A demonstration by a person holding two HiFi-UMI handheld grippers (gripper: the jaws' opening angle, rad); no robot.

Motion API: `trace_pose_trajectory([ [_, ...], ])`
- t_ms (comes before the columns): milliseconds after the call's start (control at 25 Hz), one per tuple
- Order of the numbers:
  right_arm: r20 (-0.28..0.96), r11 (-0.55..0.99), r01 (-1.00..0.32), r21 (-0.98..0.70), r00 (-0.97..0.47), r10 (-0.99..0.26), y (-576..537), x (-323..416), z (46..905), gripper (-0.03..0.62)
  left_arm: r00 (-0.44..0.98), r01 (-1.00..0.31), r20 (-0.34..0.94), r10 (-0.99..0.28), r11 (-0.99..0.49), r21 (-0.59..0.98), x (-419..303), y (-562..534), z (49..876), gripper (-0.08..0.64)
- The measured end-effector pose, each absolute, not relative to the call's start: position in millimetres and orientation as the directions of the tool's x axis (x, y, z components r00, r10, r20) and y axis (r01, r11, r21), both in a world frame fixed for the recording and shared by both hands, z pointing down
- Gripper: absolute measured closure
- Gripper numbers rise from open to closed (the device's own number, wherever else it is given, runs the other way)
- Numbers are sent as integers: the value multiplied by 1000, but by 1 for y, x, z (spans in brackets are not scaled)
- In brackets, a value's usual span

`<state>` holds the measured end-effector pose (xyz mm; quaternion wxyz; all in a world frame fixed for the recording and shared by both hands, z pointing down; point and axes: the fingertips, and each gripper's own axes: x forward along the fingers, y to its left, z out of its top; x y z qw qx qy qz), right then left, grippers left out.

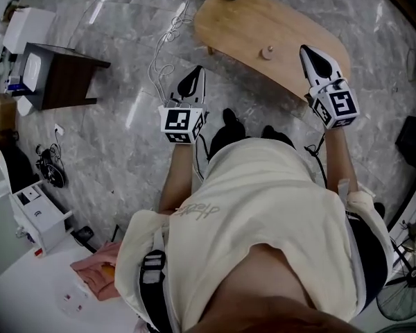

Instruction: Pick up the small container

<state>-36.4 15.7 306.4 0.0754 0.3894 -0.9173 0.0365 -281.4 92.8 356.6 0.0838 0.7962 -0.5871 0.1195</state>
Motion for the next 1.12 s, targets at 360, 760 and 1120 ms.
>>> trace_pose_trajectory([
  [360, 181, 575, -817, 44, -560, -809, 4, -98, 305, 594, 409, -906, 305, -860, -423, 21, -352, 25, 379, 557],
  [760, 203, 447, -894, -20, -442, -874, -17, -59, 326, 594, 526, -841, 274, -805, -540, 28, -307, -55, 386, 557],
  [1120, 180, 414, -910, -33, -413, -893, -65, -5, 342, 594, 568, -802, 304, -765, -598, -6, -246, -112, 377, 557],
])
